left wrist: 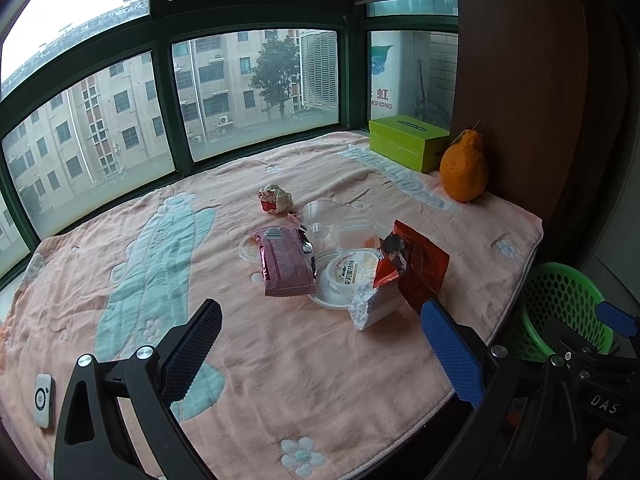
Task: Collect trash
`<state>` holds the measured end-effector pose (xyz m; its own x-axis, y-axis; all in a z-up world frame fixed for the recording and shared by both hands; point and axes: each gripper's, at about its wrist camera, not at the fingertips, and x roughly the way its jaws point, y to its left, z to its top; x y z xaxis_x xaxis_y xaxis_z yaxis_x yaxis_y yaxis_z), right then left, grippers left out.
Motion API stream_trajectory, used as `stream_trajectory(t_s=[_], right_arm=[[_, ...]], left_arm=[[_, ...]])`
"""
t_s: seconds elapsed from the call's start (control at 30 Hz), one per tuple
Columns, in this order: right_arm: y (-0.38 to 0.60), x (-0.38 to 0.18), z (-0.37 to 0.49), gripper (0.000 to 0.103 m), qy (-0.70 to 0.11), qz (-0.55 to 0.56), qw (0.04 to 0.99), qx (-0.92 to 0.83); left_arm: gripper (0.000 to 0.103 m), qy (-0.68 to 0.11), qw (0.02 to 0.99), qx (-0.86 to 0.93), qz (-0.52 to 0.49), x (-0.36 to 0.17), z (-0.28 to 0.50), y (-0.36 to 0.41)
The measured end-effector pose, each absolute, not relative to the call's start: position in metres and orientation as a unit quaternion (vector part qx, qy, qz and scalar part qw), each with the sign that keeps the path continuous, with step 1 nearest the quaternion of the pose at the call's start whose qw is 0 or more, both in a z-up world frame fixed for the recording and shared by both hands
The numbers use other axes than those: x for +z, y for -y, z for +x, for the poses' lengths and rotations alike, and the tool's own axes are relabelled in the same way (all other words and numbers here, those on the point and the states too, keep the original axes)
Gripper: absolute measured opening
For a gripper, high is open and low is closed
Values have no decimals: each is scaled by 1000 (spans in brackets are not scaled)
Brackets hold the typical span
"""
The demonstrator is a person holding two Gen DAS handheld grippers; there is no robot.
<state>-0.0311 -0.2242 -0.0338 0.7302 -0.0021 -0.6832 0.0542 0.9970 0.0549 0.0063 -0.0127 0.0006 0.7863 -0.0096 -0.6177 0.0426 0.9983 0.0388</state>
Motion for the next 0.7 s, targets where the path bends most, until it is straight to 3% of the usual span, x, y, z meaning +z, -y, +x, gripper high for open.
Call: stream_trajectory(t_s=[0.7], right_arm=[[224, -37, -24, 98, -373, 32, 927, -19]], left_arm=[[96, -333, 942, -16, 27, -1, 15, 18]])
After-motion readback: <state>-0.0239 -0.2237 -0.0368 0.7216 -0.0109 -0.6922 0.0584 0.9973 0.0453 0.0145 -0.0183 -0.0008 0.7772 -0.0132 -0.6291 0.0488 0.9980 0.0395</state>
